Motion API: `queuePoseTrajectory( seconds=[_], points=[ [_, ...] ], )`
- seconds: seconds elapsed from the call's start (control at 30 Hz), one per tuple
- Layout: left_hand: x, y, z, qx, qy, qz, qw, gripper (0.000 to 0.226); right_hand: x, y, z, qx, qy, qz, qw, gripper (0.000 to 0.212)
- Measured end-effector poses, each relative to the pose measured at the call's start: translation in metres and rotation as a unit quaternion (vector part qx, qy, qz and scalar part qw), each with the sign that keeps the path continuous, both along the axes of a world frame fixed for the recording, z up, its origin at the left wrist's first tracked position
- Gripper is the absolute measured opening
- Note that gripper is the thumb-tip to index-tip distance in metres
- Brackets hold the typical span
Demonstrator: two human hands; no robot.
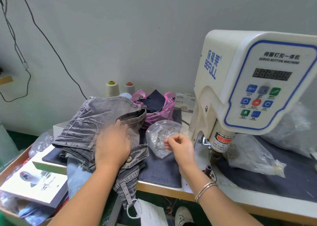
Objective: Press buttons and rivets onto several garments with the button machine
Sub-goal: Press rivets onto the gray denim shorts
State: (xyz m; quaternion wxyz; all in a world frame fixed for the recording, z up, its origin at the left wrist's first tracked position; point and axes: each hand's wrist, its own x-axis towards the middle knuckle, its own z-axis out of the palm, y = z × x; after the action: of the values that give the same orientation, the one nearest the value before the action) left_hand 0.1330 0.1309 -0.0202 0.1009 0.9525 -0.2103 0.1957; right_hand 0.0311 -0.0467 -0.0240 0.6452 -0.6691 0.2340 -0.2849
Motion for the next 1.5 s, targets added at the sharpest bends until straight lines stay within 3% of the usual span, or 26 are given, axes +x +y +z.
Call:
queuePoseTrajectory(
  seconds=[0.03,0.1,0.2,0.3,0.37,0.5,0.7,0.87,1.0,1.27,1.37,1.5],
  points=[
    [0.0,0.0,0.0,0.0,0.0,-0.001,1.0,0.056,-0.005,0.001,-0.004,-0.001,0.011,0.012,1.0,0.012],
    [-0.001,0.0,0.0,-0.003,0.0,-0.003,1.0,0.056,-0.014,0.001,-0.013,-0.101,0.086,0.052,0.99,0.014],
    [-0.002,0.0,0.001,-0.001,0.003,-0.001,1.0,0.057,-0.019,0.002,-0.02,-0.295,0.241,0.142,0.913,0.015],
    [-0.001,0.0,0.002,-0.002,0.004,0.0,1.0,0.056,-0.016,0.002,-0.022,-0.38,0.282,0.162,0.866,0.018],
    [-0.001,0.0,0.002,-0.004,0.004,0.002,1.0,0.052,-0.014,0.002,-0.021,-0.411,0.282,0.142,0.855,0.016],
    [-0.002,0.0,0.001,-0.01,0.002,0.001,1.0,0.055,-0.015,0.001,-0.025,-0.393,0.259,0.084,0.879,0.01],
    [-0.002,0.0,0.001,-0.015,-0.008,-0.003,1.0,0.055,-0.02,0.001,-0.023,-0.412,0.219,0.081,0.881,0.019],
    [0.0,0.001,-0.001,-0.015,-0.01,-0.004,1.0,0.048,-0.034,0.006,-0.031,-0.493,0.181,0.072,0.848,0.02],
    [0.002,0.001,-0.003,-0.011,-0.01,-0.002,1.0,0.046,-0.036,0.011,-0.037,-0.503,0.165,0.041,0.848,0.02],
    [0.002,0.001,-0.003,-0.007,-0.004,0.002,1.0,0.046,-0.012,0.016,-0.036,-0.523,0.23,0.043,0.819,0.022],
    [0.001,0.001,-0.003,-0.009,-0.006,0.0,1.0,0.046,-0.012,0.019,-0.029,-0.508,0.233,0.037,0.829,0.022],
    [0.001,0.001,-0.001,-0.007,-0.006,0.0,1.0,0.047,-0.047,0.026,-0.014,-0.404,0.17,0.084,0.895,0.012]
  ],
)
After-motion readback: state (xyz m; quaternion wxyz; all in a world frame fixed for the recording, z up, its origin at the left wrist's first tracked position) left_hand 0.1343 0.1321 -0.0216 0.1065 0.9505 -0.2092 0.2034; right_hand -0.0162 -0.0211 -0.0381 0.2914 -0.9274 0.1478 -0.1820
